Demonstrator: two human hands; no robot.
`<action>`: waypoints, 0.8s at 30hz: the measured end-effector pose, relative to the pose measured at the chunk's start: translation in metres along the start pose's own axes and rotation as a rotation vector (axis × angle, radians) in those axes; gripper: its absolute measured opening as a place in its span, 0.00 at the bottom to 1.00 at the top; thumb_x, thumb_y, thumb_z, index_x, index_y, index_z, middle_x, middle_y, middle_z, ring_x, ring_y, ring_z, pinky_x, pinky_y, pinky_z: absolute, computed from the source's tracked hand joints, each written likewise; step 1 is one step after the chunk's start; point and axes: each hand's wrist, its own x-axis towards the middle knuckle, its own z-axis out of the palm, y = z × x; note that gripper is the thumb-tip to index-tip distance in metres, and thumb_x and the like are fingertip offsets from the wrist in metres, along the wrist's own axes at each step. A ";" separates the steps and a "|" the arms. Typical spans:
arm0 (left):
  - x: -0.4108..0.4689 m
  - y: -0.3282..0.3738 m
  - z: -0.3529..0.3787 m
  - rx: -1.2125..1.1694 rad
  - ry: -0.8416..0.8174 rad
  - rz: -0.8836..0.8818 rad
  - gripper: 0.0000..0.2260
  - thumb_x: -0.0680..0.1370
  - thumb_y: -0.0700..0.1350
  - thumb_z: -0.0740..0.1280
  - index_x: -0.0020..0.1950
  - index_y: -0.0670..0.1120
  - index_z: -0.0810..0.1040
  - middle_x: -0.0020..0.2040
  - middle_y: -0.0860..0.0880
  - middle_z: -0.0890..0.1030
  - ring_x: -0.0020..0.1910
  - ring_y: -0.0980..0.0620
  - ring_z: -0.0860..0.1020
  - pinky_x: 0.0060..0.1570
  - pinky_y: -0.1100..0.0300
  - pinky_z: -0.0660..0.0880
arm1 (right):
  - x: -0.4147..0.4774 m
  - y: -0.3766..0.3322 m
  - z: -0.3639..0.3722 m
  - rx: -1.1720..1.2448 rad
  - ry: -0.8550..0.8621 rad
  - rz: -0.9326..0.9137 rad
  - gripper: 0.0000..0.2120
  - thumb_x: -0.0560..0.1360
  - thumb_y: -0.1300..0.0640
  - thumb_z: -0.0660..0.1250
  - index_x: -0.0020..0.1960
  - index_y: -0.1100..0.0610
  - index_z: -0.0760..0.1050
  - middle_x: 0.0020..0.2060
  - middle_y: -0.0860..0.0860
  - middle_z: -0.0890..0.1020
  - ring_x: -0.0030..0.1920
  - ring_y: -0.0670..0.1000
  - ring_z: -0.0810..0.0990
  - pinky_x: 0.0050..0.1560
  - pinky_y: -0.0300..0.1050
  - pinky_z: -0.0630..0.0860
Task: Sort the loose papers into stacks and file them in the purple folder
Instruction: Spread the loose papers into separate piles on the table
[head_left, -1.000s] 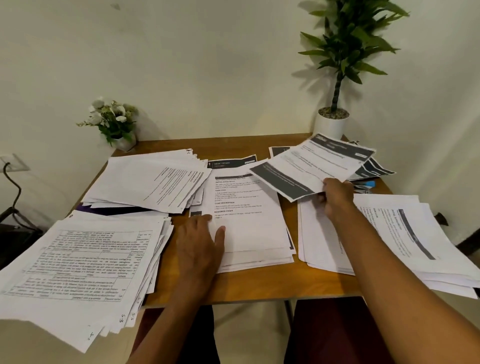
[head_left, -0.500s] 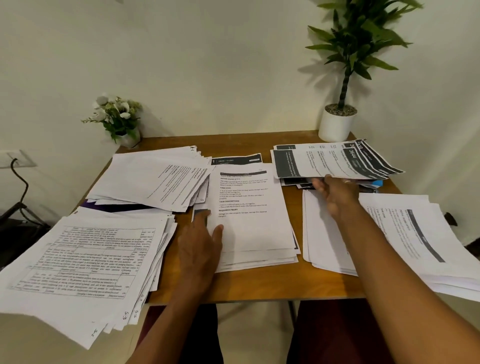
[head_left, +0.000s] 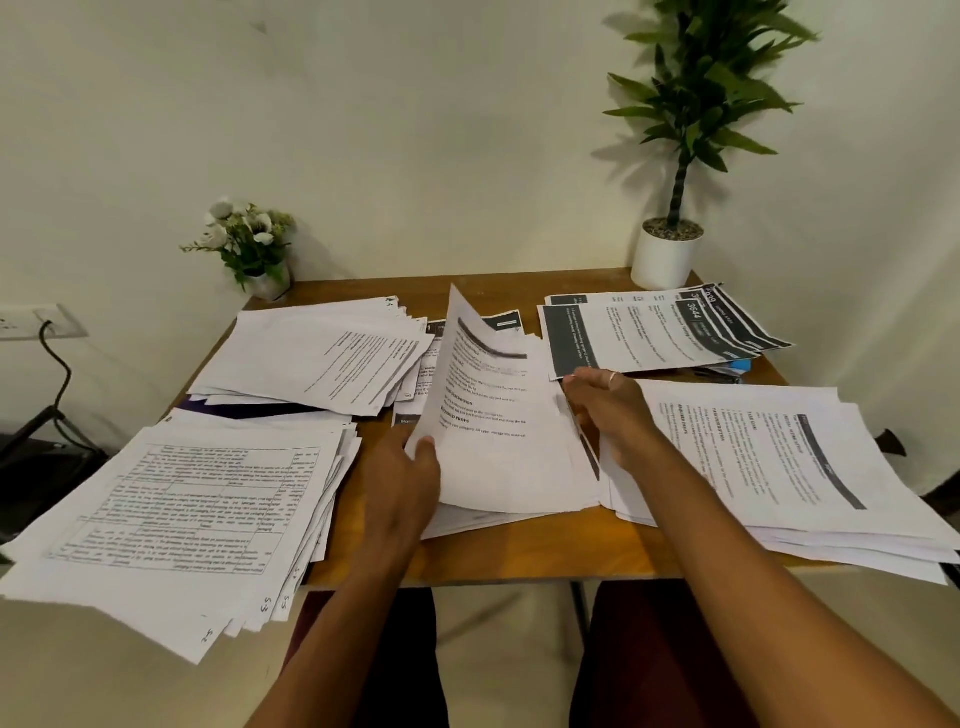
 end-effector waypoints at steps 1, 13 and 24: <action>0.001 -0.001 -0.003 -0.015 -0.004 -0.010 0.12 0.84 0.43 0.62 0.67 0.43 0.76 0.57 0.49 0.80 0.51 0.52 0.79 0.39 0.69 0.76 | -0.003 -0.001 0.002 -0.034 -0.010 -0.022 0.21 0.78 0.49 0.71 0.70 0.52 0.75 0.58 0.48 0.82 0.55 0.51 0.81 0.52 0.42 0.77; 0.019 0.021 -0.017 -0.199 -0.086 -0.066 0.13 0.83 0.48 0.66 0.68 0.53 0.77 0.64 0.53 0.79 0.55 0.54 0.80 0.47 0.57 0.83 | -0.028 0.008 -0.020 0.405 -0.200 0.062 0.14 0.78 0.56 0.72 0.62 0.56 0.81 0.54 0.54 0.86 0.55 0.56 0.86 0.59 0.55 0.81; -0.024 0.092 0.088 -0.345 -0.618 -0.297 0.17 0.82 0.45 0.68 0.70 0.47 0.74 0.61 0.48 0.83 0.45 0.46 0.86 0.38 0.56 0.83 | -0.086 0.056 -0.084 0.557 0.537 -0.029 0.14 0.81 0.59 0.64 0.66 0.52 0.75 0.42 0.49 0.83 0.26 0.44 0.72 0.24 0.38 0.69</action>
